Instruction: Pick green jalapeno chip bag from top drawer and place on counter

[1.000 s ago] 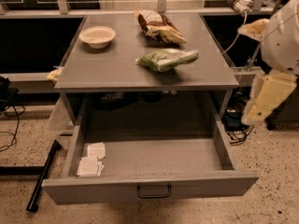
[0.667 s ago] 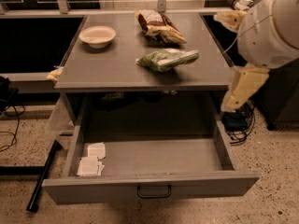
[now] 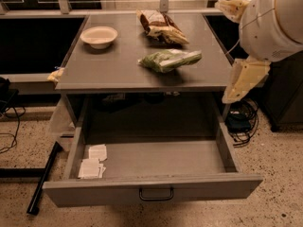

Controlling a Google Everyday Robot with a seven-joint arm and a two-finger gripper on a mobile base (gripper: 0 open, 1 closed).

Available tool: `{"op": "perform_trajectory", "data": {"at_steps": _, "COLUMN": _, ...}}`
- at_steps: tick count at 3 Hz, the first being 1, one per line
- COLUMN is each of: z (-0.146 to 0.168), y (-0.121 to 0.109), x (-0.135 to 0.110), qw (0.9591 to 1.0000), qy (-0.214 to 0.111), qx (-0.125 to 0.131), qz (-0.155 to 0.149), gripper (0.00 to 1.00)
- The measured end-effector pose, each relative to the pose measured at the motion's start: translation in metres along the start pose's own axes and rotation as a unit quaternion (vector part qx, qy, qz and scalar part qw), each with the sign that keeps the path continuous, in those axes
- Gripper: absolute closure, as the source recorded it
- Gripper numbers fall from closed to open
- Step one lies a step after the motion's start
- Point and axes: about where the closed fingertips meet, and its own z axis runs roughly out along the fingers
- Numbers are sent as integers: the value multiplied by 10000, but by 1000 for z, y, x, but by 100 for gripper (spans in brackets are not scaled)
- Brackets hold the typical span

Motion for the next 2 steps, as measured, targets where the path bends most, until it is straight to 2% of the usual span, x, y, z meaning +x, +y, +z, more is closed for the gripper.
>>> {"op": "perform_trajectory", "data": {"at_steps": 1, "z": 7, "y": -1, "x": 4, "qw": 9998, "qy": 32, "qx": 179, "qz": -72, "gripper": 0}}
{"op": "perform_trajectory", "data": {"at_steps": 2, "z": 38, "y": -2, "x": 14, "qw": 9978, "qy": -27, "qx": 567, "qz": -339, "gripper": 0}}
